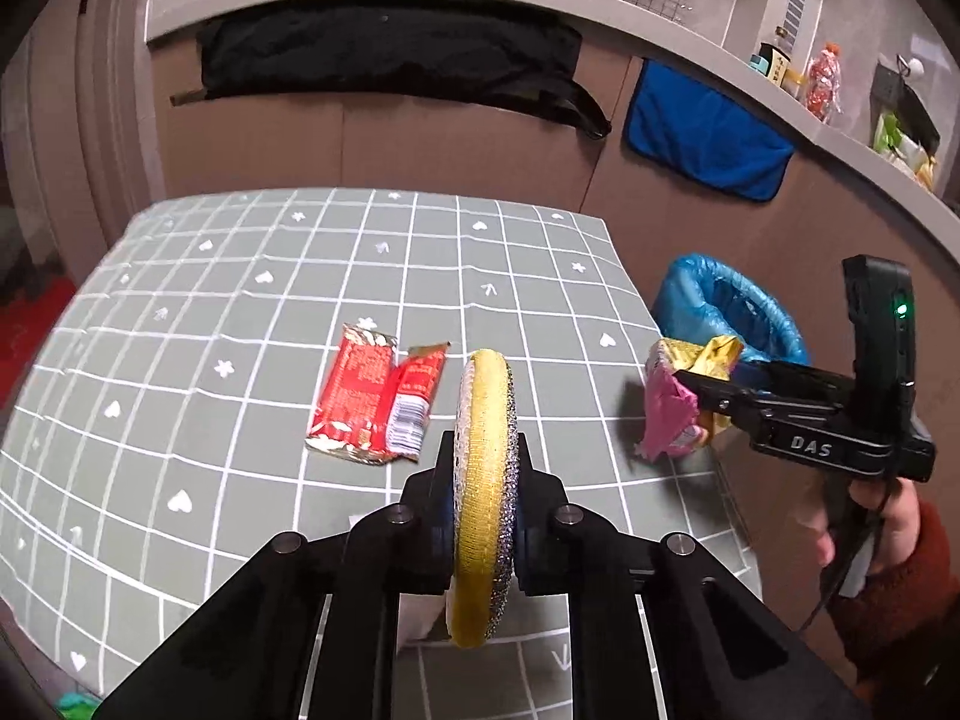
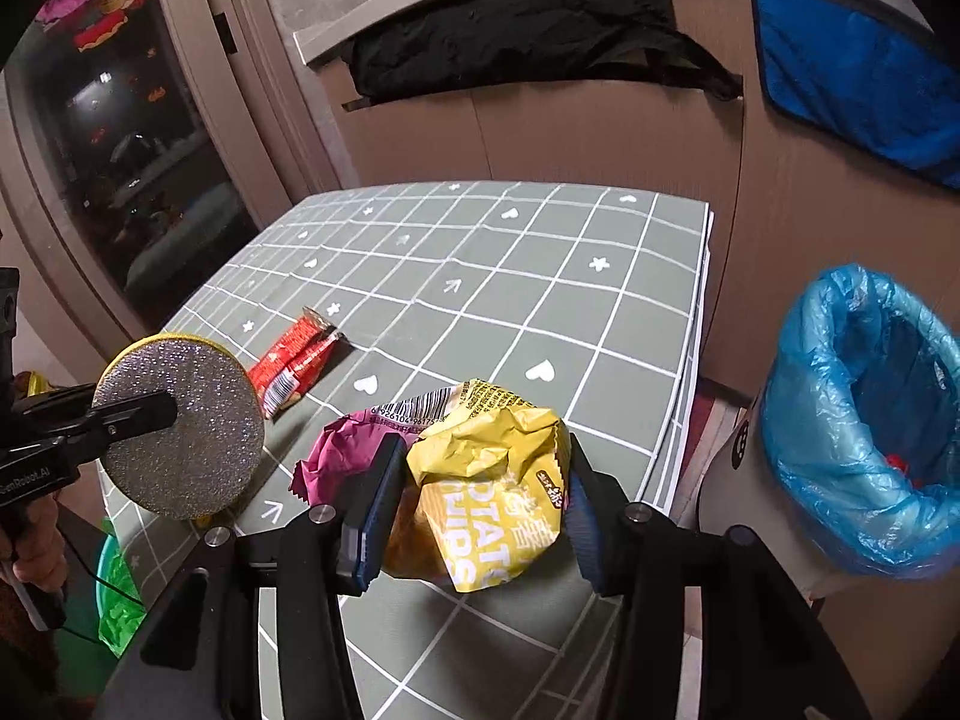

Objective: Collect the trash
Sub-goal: 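Lift the chip bag and scrubber pad off the table, then carry the chip bag and scrubber pad over the blue bin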

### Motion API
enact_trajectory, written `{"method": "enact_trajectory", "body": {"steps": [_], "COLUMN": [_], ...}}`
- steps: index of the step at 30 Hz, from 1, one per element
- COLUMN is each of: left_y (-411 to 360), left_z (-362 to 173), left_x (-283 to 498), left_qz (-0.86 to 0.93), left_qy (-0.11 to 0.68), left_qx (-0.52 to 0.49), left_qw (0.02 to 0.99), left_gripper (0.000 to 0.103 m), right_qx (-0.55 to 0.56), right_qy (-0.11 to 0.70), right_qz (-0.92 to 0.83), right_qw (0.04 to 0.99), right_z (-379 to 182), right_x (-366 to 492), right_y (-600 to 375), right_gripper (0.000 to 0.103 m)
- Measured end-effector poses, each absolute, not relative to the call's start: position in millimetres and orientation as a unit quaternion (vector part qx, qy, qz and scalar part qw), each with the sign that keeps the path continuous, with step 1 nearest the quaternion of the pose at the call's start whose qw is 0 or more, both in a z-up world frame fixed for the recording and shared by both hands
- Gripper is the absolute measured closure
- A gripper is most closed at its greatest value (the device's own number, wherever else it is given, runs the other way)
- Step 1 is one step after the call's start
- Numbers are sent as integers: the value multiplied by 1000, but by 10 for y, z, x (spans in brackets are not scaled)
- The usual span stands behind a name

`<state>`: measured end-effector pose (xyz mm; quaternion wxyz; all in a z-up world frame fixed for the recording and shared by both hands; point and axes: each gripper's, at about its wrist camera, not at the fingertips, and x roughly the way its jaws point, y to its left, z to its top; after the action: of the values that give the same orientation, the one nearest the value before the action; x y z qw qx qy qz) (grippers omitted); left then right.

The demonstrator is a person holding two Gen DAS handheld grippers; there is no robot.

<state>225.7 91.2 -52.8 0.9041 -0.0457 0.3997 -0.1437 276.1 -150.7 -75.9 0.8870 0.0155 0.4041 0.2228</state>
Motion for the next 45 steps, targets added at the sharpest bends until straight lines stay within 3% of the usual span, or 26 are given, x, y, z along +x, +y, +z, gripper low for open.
{"method": "enact_trajectory", "body": {"steps": [12,26,35,45], "left_y": [470,-1116,-1922,-2224], "left_z": [-102,636,590,64], "left_x": [2454,2998,3299,3597], "left_qz": [-151,-225,-261,-279], "left_qy": [329,200,206,252], "left_qx": [-52,-36,-23,-41], "left_qw": [931,953,943,926], "left_gripper": [89,89,89,89], "right_qx": [20,28,53,90], "right_qy": [339,198,191,228], "right_qz": [210,84,11,-5], "right_qw": [917,976,980,969], "right_z": [-322,688,592,173], "right_x": [2639,2507,2598,2838], "right_y": [-1800,-3250,-3914,-4198], "right_gripper": [56,56,56,56]}}
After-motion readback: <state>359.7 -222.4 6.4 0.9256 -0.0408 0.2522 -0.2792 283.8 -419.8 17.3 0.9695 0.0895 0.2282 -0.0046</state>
